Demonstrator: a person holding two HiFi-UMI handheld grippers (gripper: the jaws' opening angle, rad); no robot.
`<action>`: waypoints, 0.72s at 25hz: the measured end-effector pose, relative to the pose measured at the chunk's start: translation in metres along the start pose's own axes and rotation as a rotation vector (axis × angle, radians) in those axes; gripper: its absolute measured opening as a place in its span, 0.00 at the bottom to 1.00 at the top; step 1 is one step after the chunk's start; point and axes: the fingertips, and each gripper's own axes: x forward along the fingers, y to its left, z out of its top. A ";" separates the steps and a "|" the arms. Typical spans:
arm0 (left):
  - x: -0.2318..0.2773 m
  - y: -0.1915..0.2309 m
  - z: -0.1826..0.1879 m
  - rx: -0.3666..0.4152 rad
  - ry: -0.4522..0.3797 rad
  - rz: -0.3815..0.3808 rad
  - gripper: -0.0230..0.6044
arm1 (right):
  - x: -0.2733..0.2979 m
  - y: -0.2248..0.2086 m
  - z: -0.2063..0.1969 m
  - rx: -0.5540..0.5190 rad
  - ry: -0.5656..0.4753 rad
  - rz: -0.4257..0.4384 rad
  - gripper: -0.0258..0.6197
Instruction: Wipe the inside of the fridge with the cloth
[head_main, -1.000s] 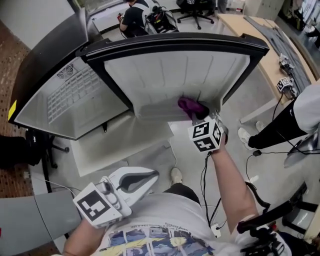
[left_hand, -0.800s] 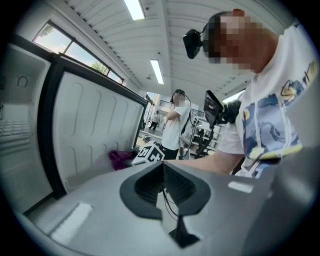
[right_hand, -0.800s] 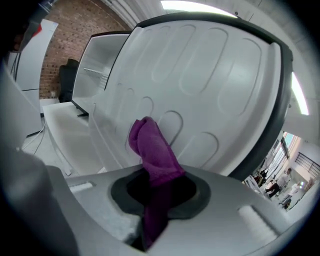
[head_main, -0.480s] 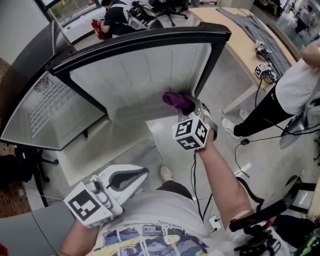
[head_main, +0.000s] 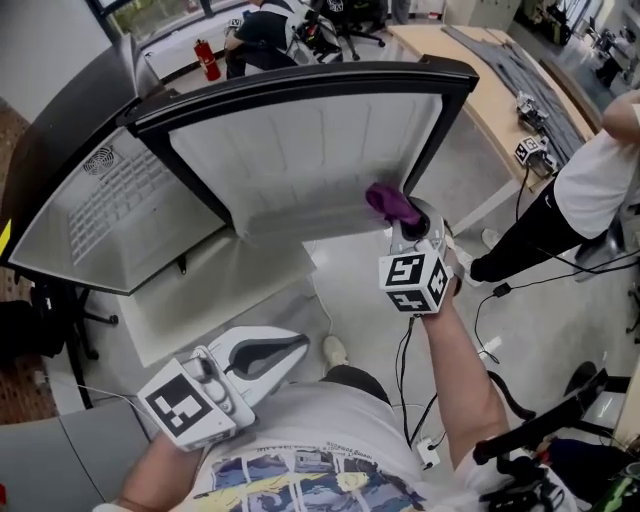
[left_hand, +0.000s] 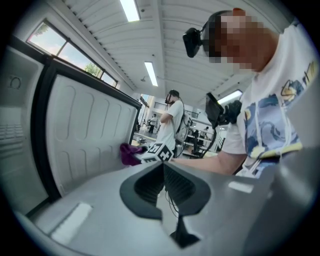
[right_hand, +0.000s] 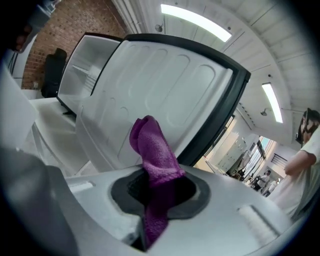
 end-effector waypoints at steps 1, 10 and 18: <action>-0.003 0.000 -0.001 -0.001 -0.004 0.003 0.05 | -0.004 -0.002 0.003 0.024 -0.011 -0.005 0.12; -0.038 -0.002 -0.011 -0.016 -0.040 0.036 0.05 | -0.036 0.053 0.042 0.113 -0.136 0.160 0.12; -0.079 -0.006 -0.025 -0.034 -0.052 0.096 0.05 | -0.034 0.150 0.073 0.074 -0.175 0.326 0.12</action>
